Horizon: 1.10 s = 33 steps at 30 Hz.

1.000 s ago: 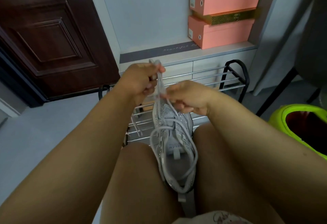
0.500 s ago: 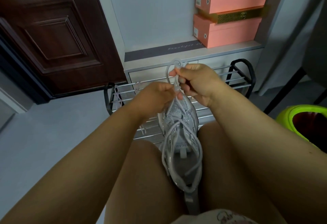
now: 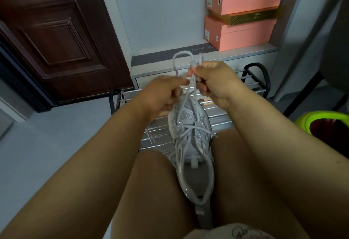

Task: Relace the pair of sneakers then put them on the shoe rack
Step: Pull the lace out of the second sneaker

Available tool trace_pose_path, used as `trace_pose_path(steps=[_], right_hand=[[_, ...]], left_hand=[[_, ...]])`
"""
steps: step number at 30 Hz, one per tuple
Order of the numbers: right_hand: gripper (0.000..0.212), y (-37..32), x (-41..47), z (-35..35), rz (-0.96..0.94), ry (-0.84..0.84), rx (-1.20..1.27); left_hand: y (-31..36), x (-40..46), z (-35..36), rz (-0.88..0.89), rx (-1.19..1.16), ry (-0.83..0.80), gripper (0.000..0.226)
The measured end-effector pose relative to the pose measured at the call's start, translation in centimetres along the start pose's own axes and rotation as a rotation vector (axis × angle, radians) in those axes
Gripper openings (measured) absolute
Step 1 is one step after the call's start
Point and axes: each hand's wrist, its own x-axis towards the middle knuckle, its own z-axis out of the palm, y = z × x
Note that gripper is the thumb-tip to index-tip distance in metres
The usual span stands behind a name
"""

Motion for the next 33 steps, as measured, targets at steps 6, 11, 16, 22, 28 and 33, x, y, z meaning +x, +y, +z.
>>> trace_pose_path(steps=[6, 11, 16, 22, 28, 33], right_hand=[[0.028, -0.5, 0.2, 0.2, -0.007, 0.037, -0.013], [0.020, -0.2, 0.0, -1.1, 0.031, 0.133, -0.051], [0.063, 0.2, 0.0, -1.0, -0.078, 0.003, -0.157], [0.046, -0.6, 1.1, -0.7, -0.098, -0.117, -0.311], [0.037, 1.5, 1.1, -0.1, 0.073, -0.199, -0.361], [0.026, 2.1, 1.2, -1.5, -0.005, 0.002, -0.246]], left_hand=[[-0.2, -0.6, 1.4, 0.028, 0.160, 0.068, 0.031], [3.8, 0.3, -0.1, 0.040, 0.054, 0.243, 0.034], [6.5, 1.2, 0.8, 0.003, 0.130, 0.253, 0.033], [7.5, 2.9, 1.6, 0.036, 0.188, 0.275, 0.035], [10.3, 3.3, -0.5, 0.128, 0.008, 0.304, 0.030], [8.2, 3.3, 0.4, 0.040, 0.074, 0.154, 0.027]])
